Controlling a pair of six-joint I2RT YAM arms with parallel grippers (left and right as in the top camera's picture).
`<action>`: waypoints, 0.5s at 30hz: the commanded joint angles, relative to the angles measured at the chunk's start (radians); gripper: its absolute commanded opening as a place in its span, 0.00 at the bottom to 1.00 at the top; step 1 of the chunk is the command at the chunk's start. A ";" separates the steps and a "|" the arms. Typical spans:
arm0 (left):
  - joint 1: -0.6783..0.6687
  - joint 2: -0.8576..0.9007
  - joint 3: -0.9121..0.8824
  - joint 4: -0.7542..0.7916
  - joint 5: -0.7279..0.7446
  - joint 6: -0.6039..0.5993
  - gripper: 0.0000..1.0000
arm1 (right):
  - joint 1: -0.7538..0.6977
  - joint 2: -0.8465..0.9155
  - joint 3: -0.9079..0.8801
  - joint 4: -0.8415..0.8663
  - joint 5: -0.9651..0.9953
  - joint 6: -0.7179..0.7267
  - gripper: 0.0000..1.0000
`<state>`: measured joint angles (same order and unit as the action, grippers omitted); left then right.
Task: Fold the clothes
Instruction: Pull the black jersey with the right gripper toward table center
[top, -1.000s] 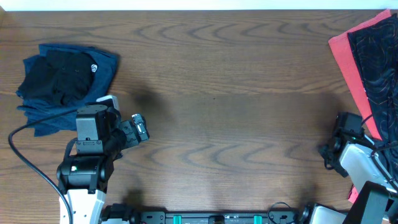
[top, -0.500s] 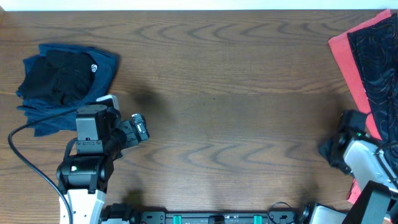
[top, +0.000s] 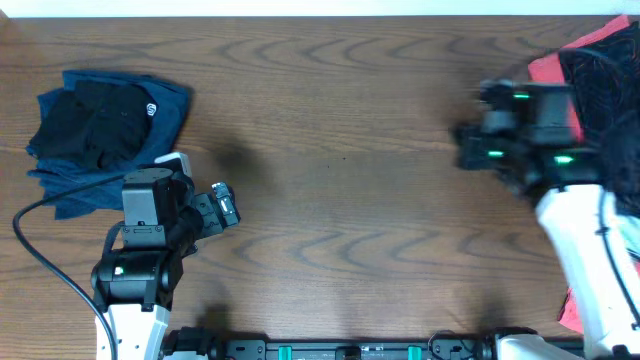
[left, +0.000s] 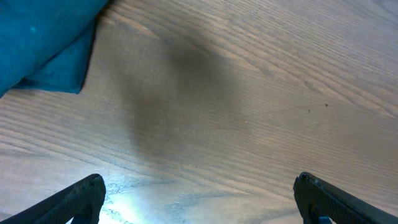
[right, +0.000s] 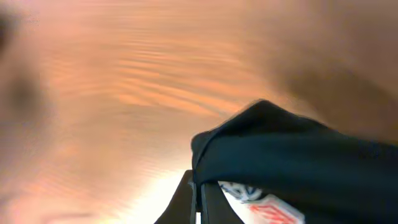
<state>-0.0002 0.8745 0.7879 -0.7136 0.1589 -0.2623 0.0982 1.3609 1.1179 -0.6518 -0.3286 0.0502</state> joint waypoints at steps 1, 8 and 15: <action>0.004 0.000 0.016 0.000 0.013 0.002 0.98 | 0.178 0.010 0.013 0.058 -0.057 -0.035 0.01; 0.004 0.000 0.016 0.000 0.013 0.002 0.98 | 0.397 0.140 0.013 0.208 0.119 0.067 0.01; 0.004 0.000 0.016 0.000 0.013 0.002 0.98 | 0.519 0.332 0.013 0.452 0.116 0.089 0.01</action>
<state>-0.0002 0.8745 0.7879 -0.7132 0.1589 -0.2623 0.5705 1.6474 1.1175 -0.2703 -0.2111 0.1093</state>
